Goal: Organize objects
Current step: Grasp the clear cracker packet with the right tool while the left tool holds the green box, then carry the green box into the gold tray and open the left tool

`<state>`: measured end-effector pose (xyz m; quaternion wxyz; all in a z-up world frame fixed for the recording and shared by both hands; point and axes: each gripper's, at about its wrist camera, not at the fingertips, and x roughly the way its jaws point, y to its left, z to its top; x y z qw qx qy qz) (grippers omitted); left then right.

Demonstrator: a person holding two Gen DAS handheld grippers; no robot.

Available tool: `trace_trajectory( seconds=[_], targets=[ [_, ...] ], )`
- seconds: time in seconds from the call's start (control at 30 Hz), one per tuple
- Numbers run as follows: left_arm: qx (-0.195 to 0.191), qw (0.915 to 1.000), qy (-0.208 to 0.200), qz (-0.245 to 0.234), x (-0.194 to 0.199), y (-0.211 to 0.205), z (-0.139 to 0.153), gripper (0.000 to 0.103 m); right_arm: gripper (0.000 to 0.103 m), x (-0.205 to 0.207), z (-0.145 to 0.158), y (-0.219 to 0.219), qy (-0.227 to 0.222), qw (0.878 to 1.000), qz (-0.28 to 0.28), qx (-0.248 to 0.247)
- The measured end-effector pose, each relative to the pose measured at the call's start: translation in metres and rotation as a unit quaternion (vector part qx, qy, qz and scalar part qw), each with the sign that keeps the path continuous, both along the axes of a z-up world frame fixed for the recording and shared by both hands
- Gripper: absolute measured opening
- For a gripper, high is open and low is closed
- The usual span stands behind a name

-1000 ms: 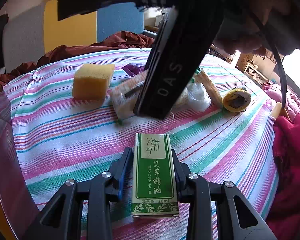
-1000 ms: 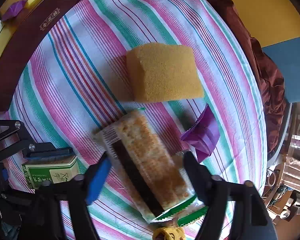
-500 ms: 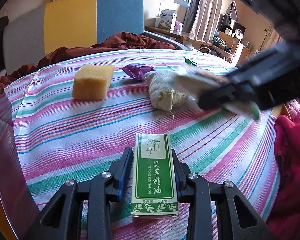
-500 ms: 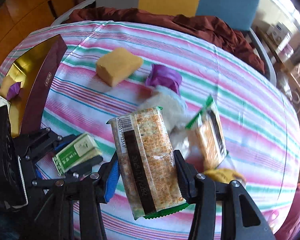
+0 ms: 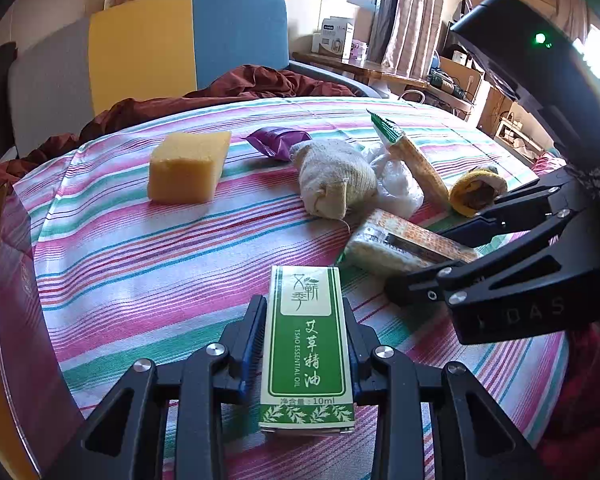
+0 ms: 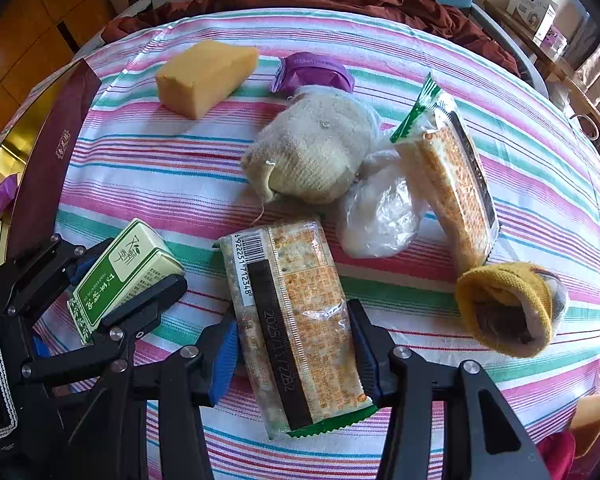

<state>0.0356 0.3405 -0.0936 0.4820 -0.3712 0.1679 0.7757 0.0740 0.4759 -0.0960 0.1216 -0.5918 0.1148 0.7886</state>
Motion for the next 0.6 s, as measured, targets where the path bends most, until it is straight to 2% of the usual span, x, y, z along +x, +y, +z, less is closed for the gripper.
trace_trajectory(
  seconds=[0.17,0.37,0.43,0.6],
  targets=[
    [-0.012,0.9998,0.014,0.006,0.003,0.0,0.001,0.031,0.051,-0.006,0.0,-0.002,0.007,1.0,0.019,0.015],
    [-0.015,0.9998,-0.001,0.014,0.01,-0.011,0.007,0.031,0.051,-0.011,0.002,-0.003,0.008,0.999,0.029,0.025],
    [-0.005,0.9998,-0.015,0.01,0.013,-0.015,0.015,0.031,0.051,-0.012,0.003,-0.003,0.008,0.999,0.03,0.028],
    [0.036,0.9992,-0.013,0.011,0.016,-0.037,0.055,0.031,0.051,-0.015,0.005,-0.002,0.008,0.999,0.031,0.031]
  ],
)
